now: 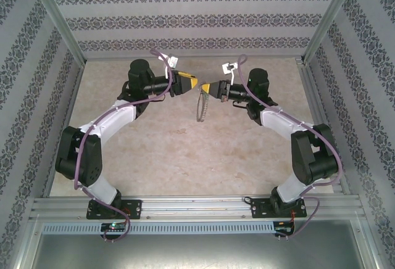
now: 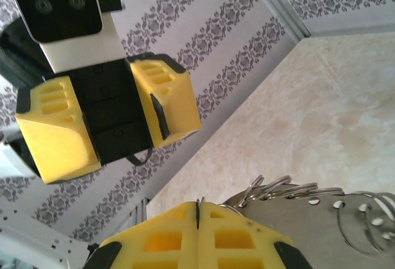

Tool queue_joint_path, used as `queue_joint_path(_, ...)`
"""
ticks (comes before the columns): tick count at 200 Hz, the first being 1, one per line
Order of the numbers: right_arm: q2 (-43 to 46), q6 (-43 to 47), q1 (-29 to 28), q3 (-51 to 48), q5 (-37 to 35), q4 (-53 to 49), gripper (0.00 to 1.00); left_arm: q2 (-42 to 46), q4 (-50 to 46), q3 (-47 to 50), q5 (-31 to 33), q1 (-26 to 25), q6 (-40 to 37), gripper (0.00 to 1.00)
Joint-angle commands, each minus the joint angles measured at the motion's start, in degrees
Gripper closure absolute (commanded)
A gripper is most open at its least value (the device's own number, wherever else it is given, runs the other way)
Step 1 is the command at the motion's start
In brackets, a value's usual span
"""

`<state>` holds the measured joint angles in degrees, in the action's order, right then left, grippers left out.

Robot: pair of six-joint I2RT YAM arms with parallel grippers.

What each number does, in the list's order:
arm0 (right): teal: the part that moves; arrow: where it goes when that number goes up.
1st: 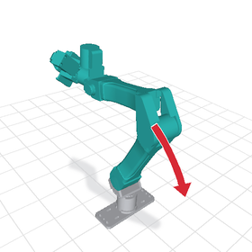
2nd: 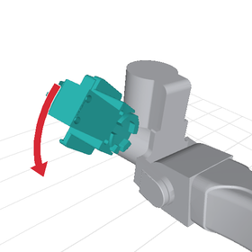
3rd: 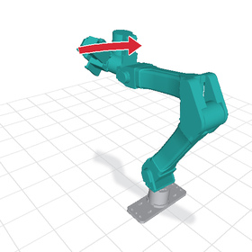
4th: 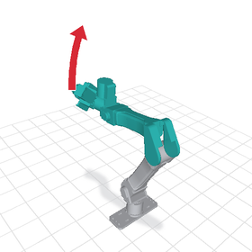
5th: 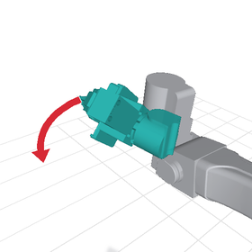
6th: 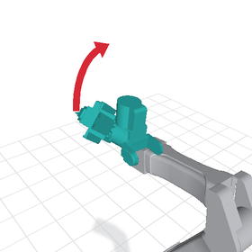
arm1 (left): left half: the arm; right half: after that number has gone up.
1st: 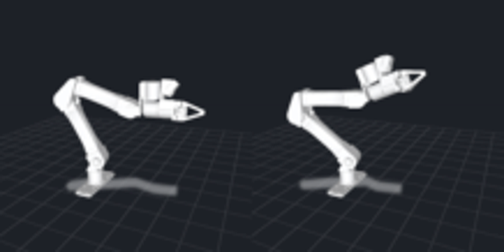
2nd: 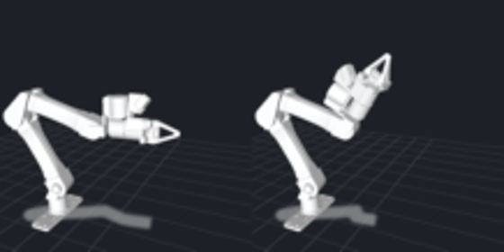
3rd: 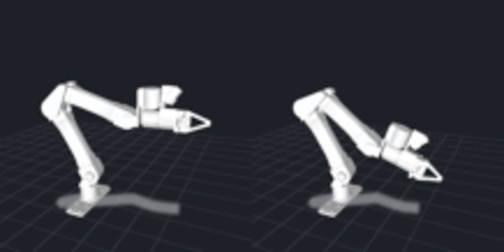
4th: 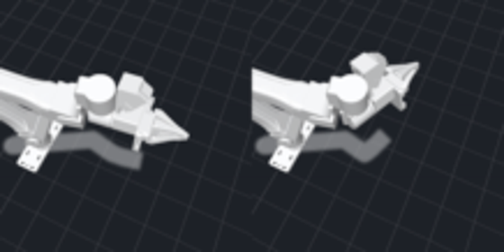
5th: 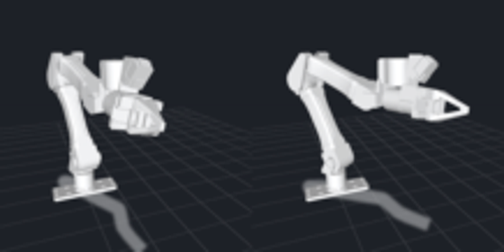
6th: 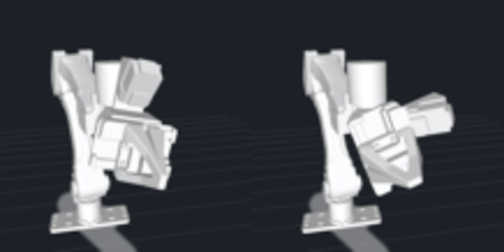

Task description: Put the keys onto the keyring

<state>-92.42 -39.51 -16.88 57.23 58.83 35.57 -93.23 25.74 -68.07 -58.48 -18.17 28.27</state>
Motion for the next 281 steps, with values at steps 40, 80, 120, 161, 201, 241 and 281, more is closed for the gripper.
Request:
queue_joint_path(40, 1.0, 14.8, 2.1, 7.7, 8.1, -19.8, 1.0, -2.2, -22.5, -7.9, -8.2, 1.3, -12.8, 0.71)
queue_joint_path(80, 0.4, 14.9, 2.2, 9.2, 9.2, -20.8, 1.0, -3.1, -24.7, -8.5, -9.4, 1.2, -13.7, 0.73)
queue_joint_path(120, -0.5, 14.2, 1.6, 9.6, 9.7, -20.2, 1.0, -4.3, -24.7, -8.7, -10.4, 0.9, -13.5, 0.74)
queue_joint_path(161, -1.9, 14.1, 1.0, 9.7, 9.2, -19.7, 1.0, -5.6, -24.3, -9.2, -10.9, 0.1, -13.3, 0.74)
queue_joint_path(201, -2.7, 13.9, 0.7, 9.5, 9.0, -19.0, 1.0, -6.3, -23.6, -9.2, -11.3, -0.5, -13.0, 0.74)
queue_joint_path(241, -2.9, 13.6, 0.8, 9.7, 8.9, -18.5, 1.0, -7.0, -23.4, -9.3, -10.7, -0.8, -13.0, 0.74)
queue_joint_path(281, -2.5, 13.7, 1.0, 9.3, 8.9, -18.3, 1.0, -7.0, -22.6, -9.3, -9.7, -0.8, -12.7, 0.71)
